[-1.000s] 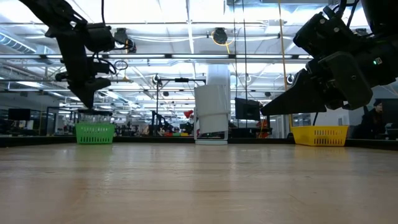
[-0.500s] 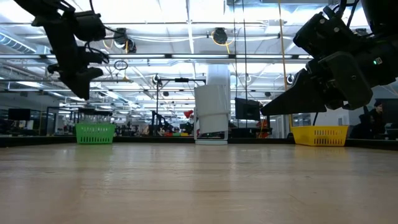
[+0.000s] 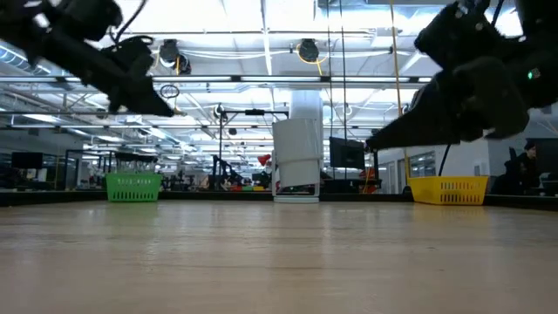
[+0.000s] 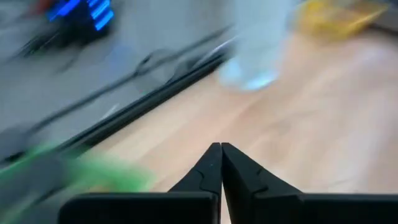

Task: Pick & Place Office items
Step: Put the purple charger adaptor into the black bin

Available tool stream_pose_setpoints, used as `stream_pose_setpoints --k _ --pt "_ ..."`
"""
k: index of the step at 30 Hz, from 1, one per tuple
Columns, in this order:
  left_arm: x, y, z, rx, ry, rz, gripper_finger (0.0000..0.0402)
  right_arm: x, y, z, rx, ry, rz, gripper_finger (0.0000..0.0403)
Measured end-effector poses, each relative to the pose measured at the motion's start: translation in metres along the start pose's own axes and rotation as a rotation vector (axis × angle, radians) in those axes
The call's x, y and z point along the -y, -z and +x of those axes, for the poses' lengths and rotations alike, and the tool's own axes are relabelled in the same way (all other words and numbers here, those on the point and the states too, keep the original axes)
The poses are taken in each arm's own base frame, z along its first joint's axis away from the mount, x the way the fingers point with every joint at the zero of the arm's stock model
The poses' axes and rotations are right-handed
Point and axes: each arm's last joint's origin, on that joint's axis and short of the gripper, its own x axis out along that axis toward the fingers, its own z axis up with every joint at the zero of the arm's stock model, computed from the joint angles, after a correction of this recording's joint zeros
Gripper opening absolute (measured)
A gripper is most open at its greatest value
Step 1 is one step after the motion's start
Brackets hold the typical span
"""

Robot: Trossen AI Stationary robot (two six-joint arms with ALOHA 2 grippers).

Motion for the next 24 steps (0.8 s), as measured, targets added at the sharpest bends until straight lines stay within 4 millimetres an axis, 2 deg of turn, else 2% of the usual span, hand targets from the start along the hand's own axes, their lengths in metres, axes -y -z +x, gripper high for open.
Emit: stream_pose_setpoints --k 5,9,13,19,24 --pt "0.034 0.044 0.01 0.301 0.347 0.084 0.0015 0.002 -0.016 -0.015 0.031 -0.03 -0.001 0.0" --pt "0.048 0.072 0.009 0.345 0.569 0.105 0.0017 0.008 -0.027 -0.032 0.012 -0.047 0.007 0.0" --pt "0.057 0.081 0.007 0.327 0.637 0.165 0.0007 0.009 -0.038 -0.045 -0.098 -0.033 -0.011 0.0" --pt "0.071 0.086 0.005 0.36 0.672 0.274 0.0016 -0.005 -0.062 -0.064 -0.334 -0.054 0.016 0.0" --pt "0.077 0.089 0.006 0.366 0.697 0.29 0.002 -0.02 -0.065 -0.079 -0.571 -0.052 0.081 0.0016"
